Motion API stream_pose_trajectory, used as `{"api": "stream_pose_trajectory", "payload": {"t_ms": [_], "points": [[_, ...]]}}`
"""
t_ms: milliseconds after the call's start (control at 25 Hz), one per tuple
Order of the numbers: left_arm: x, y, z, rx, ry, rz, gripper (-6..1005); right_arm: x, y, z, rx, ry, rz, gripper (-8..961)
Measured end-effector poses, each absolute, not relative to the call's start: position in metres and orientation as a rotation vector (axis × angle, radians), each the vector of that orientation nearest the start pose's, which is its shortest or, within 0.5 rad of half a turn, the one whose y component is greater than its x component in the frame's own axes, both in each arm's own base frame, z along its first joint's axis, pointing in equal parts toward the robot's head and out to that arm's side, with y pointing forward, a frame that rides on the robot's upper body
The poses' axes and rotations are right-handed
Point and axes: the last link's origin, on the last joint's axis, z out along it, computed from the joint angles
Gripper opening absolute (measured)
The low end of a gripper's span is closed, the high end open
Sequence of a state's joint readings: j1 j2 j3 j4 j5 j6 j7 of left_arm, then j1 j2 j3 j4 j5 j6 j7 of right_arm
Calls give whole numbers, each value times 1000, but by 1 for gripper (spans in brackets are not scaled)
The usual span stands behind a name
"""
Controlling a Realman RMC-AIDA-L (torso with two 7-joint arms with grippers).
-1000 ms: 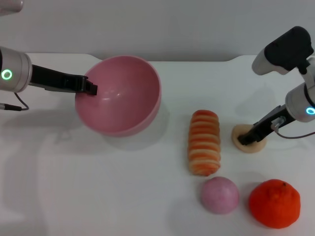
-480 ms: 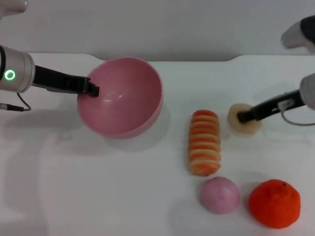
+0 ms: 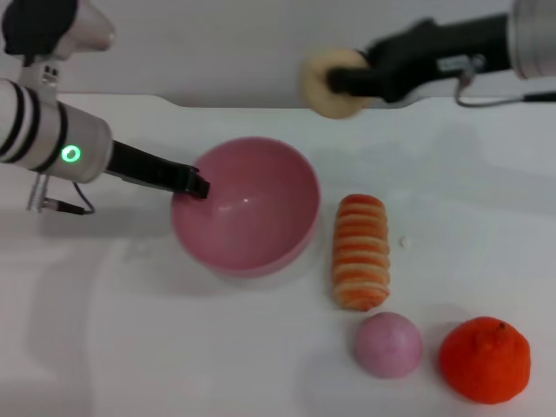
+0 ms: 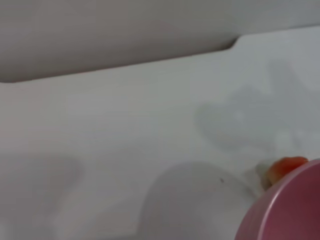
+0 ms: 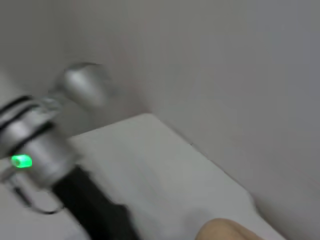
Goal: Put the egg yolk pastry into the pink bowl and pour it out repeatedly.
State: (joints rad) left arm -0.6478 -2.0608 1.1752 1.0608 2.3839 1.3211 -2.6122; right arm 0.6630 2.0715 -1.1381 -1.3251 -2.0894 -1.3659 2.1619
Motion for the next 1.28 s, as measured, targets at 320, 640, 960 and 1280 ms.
{"api": "stream_pose_trajectory", "payload": {"t_ms": [320, 640, 960, 1280], "points": [[-189, 393, -12, -2459, -1294, 40, -2, 82, 382, -9, -2885, 289, 136, 276], [-182, 398, -12, -2464, -1270, 27, -1, 78, 371, -31, -2934, 198, 27, 322], [-191, 403, 1, -2390, -1200, -57, -1, 98, 390, 8, -2726, 405, 204, 589], [-199, 390, 26, -2179, -727, -258, 0, 187, 398, 51, -2445, 830, 367, 591]]}}
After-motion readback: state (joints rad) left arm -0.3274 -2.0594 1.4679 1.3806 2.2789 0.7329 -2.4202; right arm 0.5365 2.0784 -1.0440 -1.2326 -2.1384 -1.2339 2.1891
